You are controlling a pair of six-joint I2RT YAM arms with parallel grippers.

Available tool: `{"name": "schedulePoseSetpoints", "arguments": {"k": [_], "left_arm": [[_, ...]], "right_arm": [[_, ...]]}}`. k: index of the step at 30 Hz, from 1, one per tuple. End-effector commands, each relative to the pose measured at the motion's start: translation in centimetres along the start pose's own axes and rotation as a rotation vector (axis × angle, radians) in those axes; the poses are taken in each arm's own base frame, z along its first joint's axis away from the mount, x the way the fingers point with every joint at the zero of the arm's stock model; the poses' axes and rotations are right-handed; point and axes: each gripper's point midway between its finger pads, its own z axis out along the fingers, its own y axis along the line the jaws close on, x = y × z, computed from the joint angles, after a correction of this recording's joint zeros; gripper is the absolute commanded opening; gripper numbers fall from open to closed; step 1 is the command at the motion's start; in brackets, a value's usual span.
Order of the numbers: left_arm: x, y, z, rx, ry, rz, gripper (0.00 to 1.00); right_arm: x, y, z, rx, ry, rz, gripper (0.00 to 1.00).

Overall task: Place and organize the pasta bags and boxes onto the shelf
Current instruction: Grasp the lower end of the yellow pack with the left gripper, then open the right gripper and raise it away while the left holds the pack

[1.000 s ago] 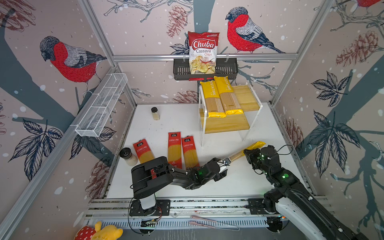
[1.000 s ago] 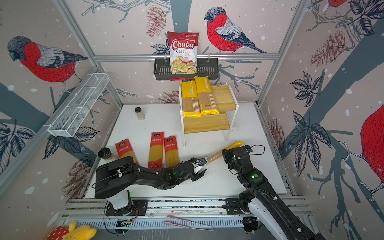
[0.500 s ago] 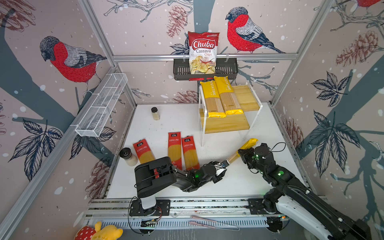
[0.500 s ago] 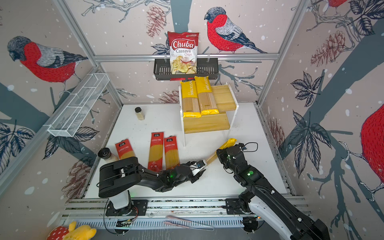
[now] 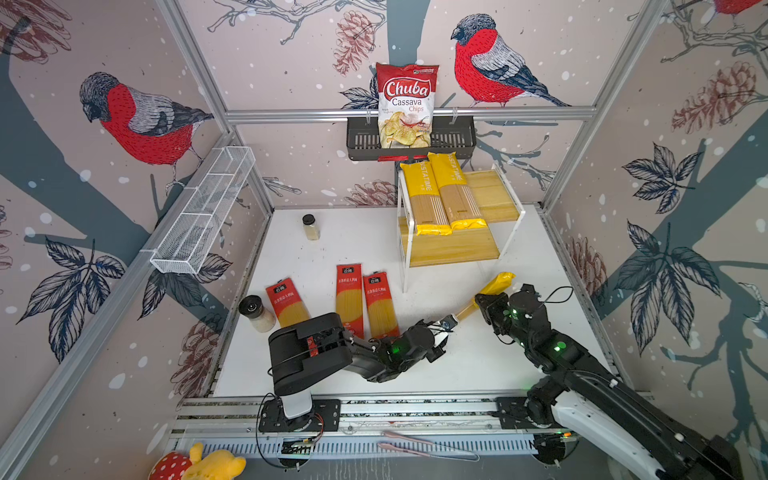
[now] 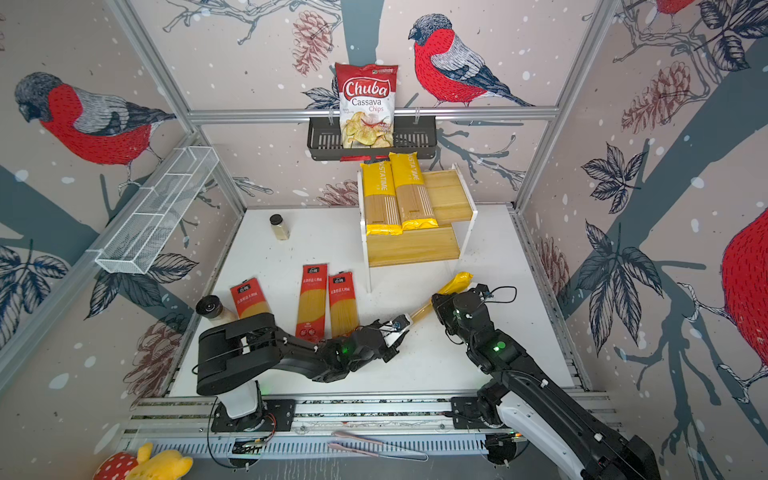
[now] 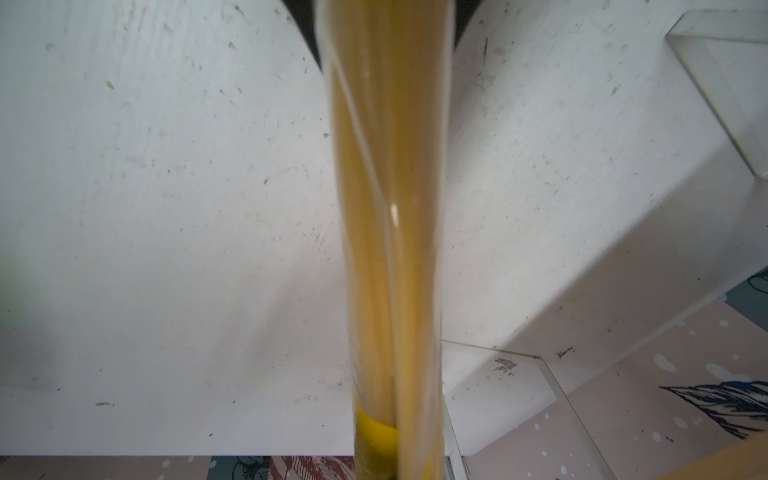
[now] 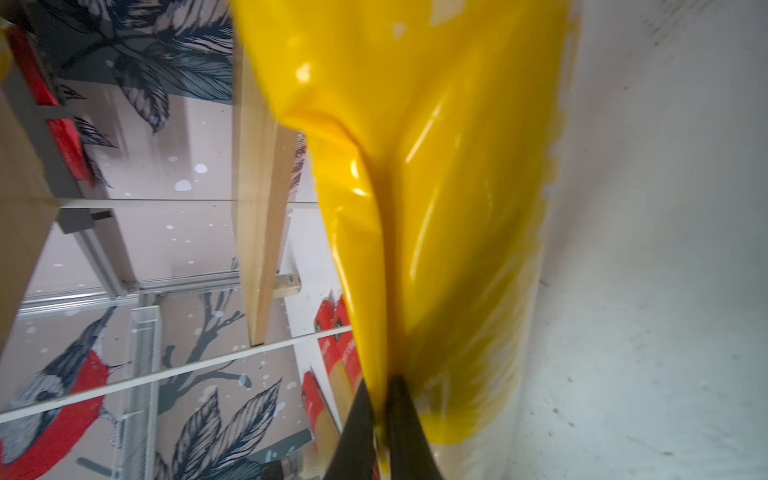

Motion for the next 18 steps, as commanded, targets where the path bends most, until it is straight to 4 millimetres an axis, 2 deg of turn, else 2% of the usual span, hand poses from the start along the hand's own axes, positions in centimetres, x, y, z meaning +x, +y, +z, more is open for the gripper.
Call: {"name": "schedulePoseSetpoints", "arguments": {"k": [1,4,8,11,18], "left_arm": [[-2.8,-0.3,-0.5,0.024,-0.092,-0.026,0.14],[-3.0,-0.2,-0.7,0.024,-0.089,-0.033,0.12],[-3.7,-0.4,-1.0,0.041,-0.104,-0.051,0.01],[-4.3,-0.5,-1.4,0.058,-0.119,-0.068,0.0],[-6.3,0.1,-2.8,0.059,-0.166,-0.102,0.0]], "right_arm": [[-0.6,3.2,-0.4,-0.138,-0.023,0.009,0.17],[-1.3,3.5,-0.9,-0.156,-0.063,-0.028,0.29],[-2.3,3.8,-1.3,-0.151,-0.089,-0.08,0.46],[-3.2,4.8,-1.6,-0.175,-0.089,-0.133,0.5],[-5.6,7.9,-2.7,-0.217,-0.083,-0.296,0.53]]}}
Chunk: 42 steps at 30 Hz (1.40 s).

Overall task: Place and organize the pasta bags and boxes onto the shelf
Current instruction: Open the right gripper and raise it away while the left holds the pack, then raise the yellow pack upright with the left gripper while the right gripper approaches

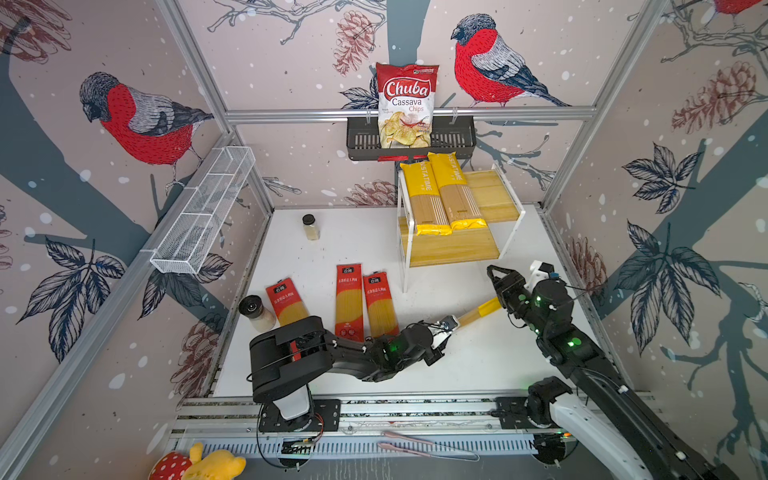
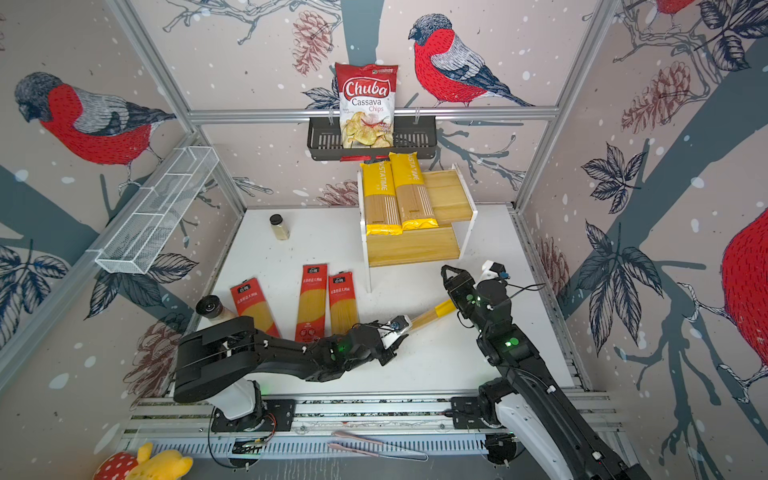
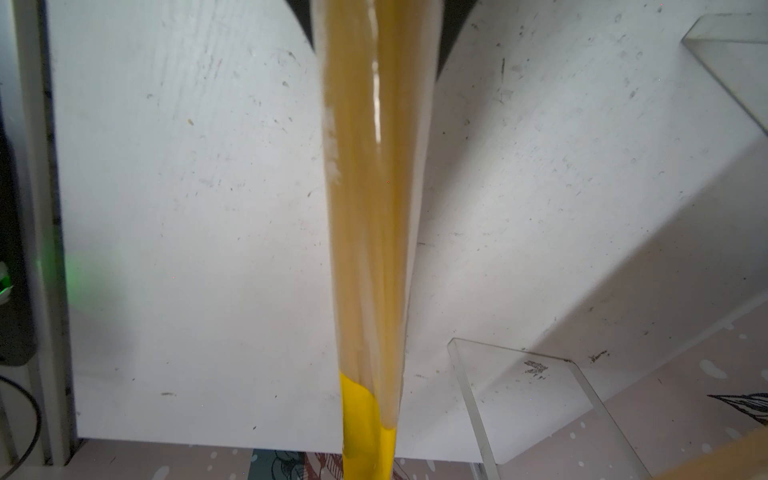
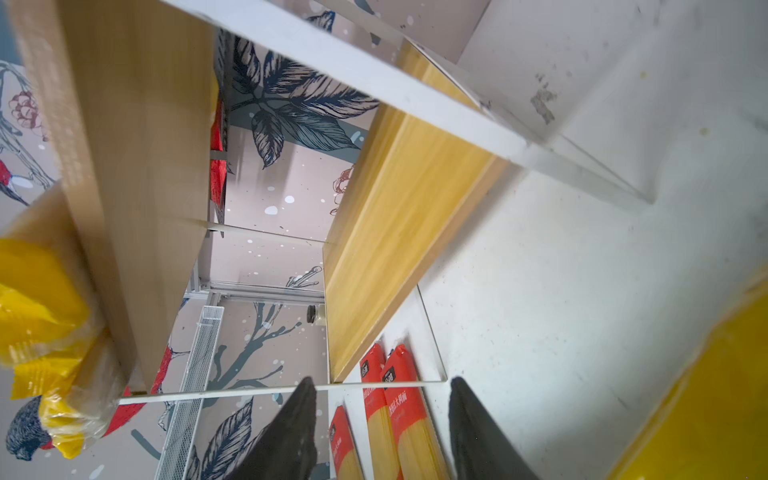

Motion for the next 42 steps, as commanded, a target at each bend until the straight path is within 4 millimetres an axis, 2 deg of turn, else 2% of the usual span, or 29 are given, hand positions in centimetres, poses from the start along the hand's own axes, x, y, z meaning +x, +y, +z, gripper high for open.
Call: {"name": "schedulePoseSetpoints", "arguments": {"k": [1,4,7,13,17,20,26,33,37,42], "left_arm": [[-4.7,0.8,-1.1,-0.016,-0.163,-0.066,0.0],[-5.3,1.9,-1.5,-0.031,-0.161,-0.127,0.0],[-6.7,1.4,-2.7,0.023,-0.208,-0.186,0.0],[-9.4,-0.1,-6.2,0.169,-0.341,-0.253,0.0],[-11.1,0.1,-8.5,0.188,-0.416,-0.256,0.0],[-12.4,0.6,-9.9,0.181,-0.467,-0.259,0.0],[-16.1,2.4,-12.8,0.12,-0.593,-0.284,0.0],[-20.6,4.4,-15.8,0.092,-0.767,-0.344,0.0],[-22.5,5.8,-16.7,0.092,-0.849,-0.4,0.0],[-24.8,6.3,-18.0,0.132,-0.935,-0.437,0.0]], "right_arm": [[-0.5,2.4,-0.3,-0.077,0.044,-0.144,0.53],[-1.8,4.4,-0.8,-0.133,0.034,-0.214,0.53],[-3.7,5.1,-1.4,-0.125,-0.01,-0.255,0.54],[-7.8,4.6,-4.1,-0.116,-0.166,-0.256,0.55],[-8.9,2.9,-5.2,-0.093,-0.249,-0.225,0.55],[-8.8,2.1,-5.4,-0.115,-0.27,-0.204,0.55],[-8.3,3.0,-5.5,-0.201,-0.263,-0.211,0.57],[-6.6,3.5,-4.9,-0.297,-0.21,-0.263,0.58],[-4.8,5.1,-4.7,-0.422,-0.216,-0.343,0.59],[-1.3,8.5,-5.0,-0.567,-0.141,-0.468,0.64]]}}
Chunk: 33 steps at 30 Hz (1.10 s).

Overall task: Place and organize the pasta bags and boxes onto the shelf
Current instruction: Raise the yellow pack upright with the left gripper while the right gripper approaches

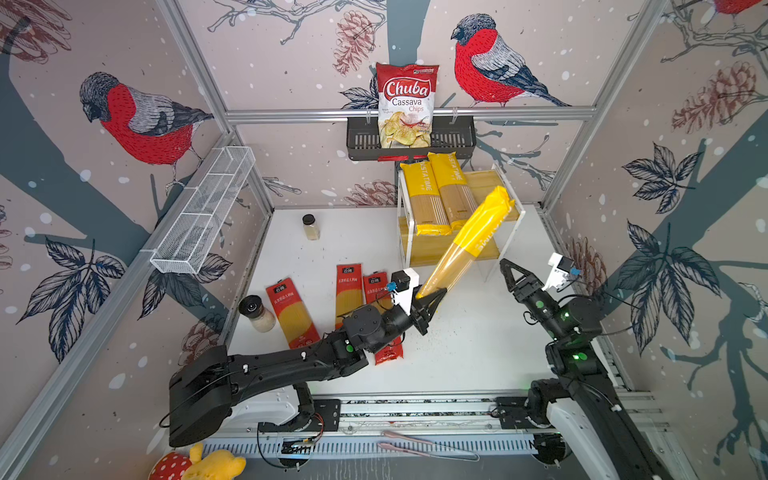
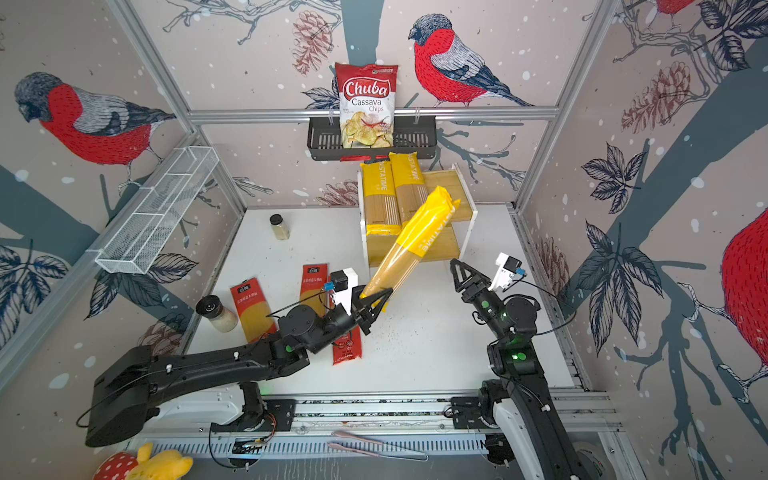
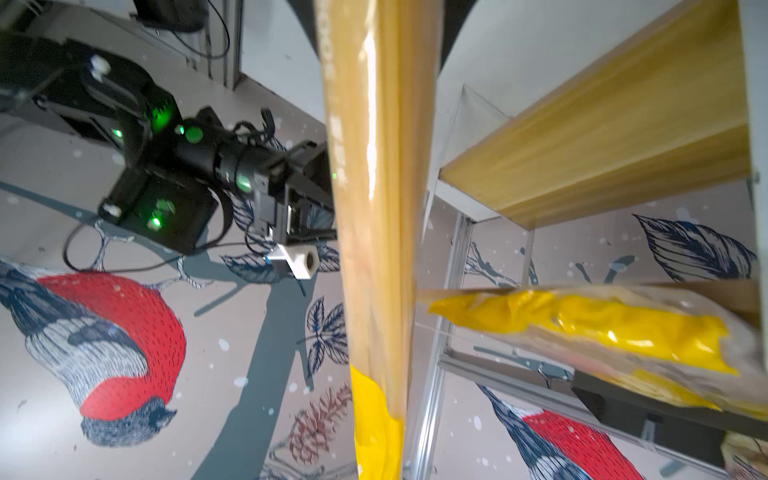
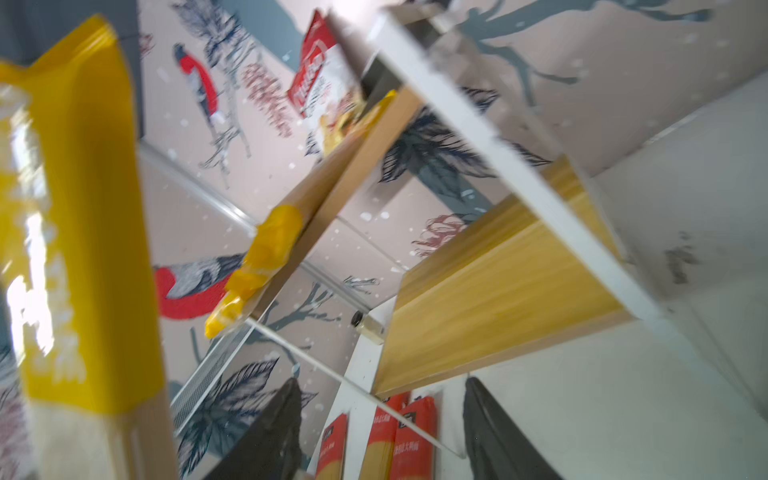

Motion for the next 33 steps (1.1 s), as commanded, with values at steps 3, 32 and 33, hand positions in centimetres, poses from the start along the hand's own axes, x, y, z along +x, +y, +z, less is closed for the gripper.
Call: {"name": "schedulePoseSetpoints", "arguments": {"k": [3,32,33], "left_arm": [[-7.7,-2.7,-0.5,0.154,-0.287,-0.116,0.0],[-4.3,-4.1,0.3,0.331,-0.277,-0.306,0.02],[-4.1,-4.0,0.3,0.332,-0.271,-0.308,0.05]], "right_arm": [[-0.7,5.7,0.1,-0.236,-0.024,-0.135,0.67],[-0.4,14.7,1.8,-0.694,0.111,-0.126,0.48],[-0.3,14.7,1.8,-0.696,0.112,-0.128,0.42]]}}
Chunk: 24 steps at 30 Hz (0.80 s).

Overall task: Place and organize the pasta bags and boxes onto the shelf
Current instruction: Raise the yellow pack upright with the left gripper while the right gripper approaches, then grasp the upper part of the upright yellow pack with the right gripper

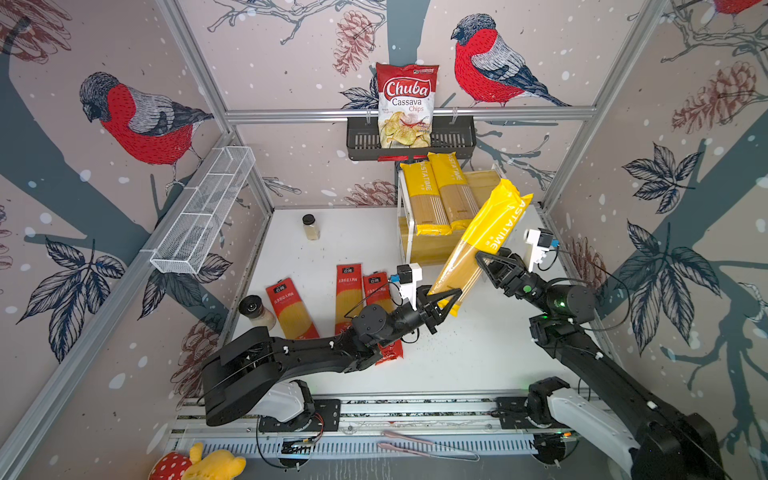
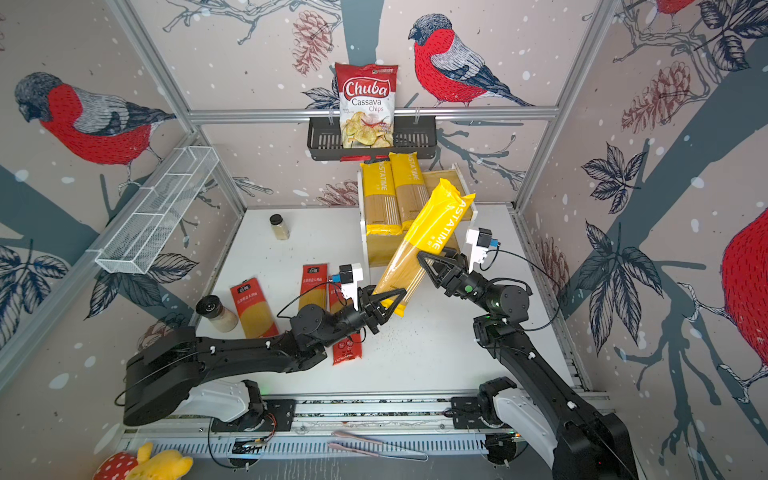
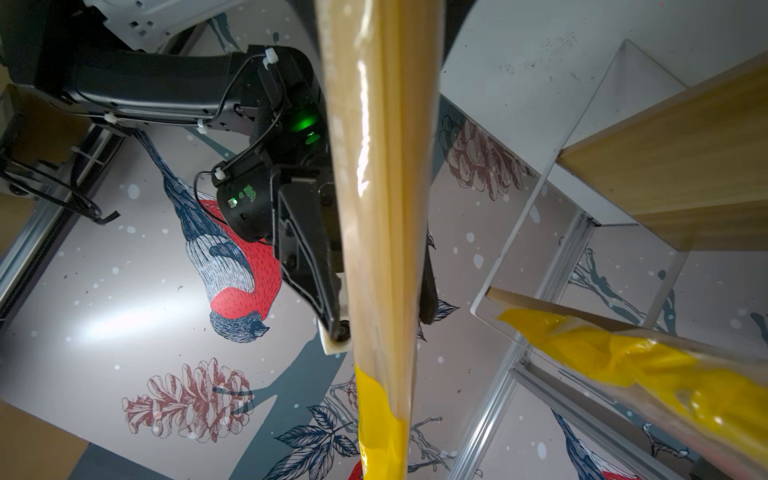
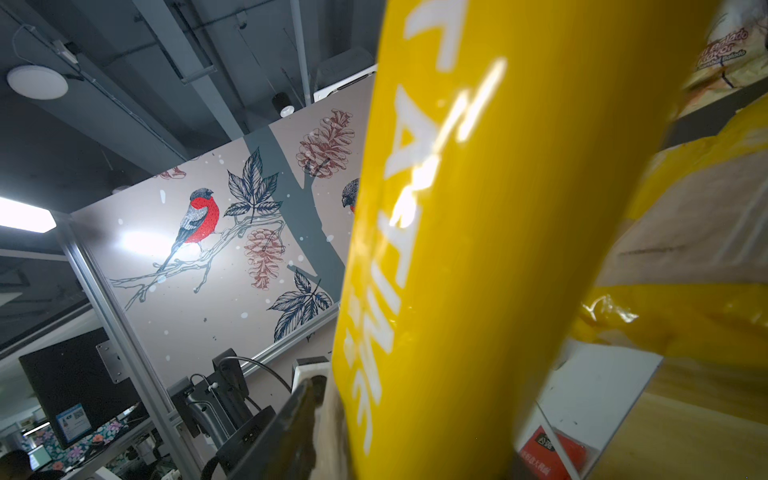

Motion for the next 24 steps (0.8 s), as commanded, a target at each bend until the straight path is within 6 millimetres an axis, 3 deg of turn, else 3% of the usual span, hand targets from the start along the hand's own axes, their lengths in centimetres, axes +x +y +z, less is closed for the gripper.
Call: {"name": "schedulePoseSetpoints", "arguments": {"k": [1,4,7,10,13,20,24], "left_arm": [[-4.1,-3.1,-0.6,0.141,-0.171,0.004,0.1],[-3.4,-2.7,-0.9,0.139,-0.148,-0.006,0.3],[-2.5,-2.3,-1.3,0.149,-0.09,-0.001,0.46],[-2.0,-1.5,-2.1,0.149,-0.019,0.014,0.56],[-2.0,-0.4,-2.6,0.127,0.034,0.042,0.6],[0.2,0.3,-0.9,0.104,0.243,0.131,0.62],[1.1,1.3,-0.6,0.067,0.318,0.15,0.61]], "right_arm": [[-0.7,2.0,0.1,-0.081,-0.009,-0.046,0.37],[-0.8,2.1,0.5,-0.085,0.01,-0.052,0.25],[-0.7,2.0,0.8,-0.074,0.036,-0.067,0.22],[-0.3,1.3,1.1,-0.035,0.081,-0.077,0.19],[0.0,0.9,1.2,-0.014,0.111,-0.085,0.16],[1.5,-0.3,2.3,0.047,0.252,-0.089,0.12],[2.4,0.0,2.7,0.046,0.315,-0.109,0.12]]}}
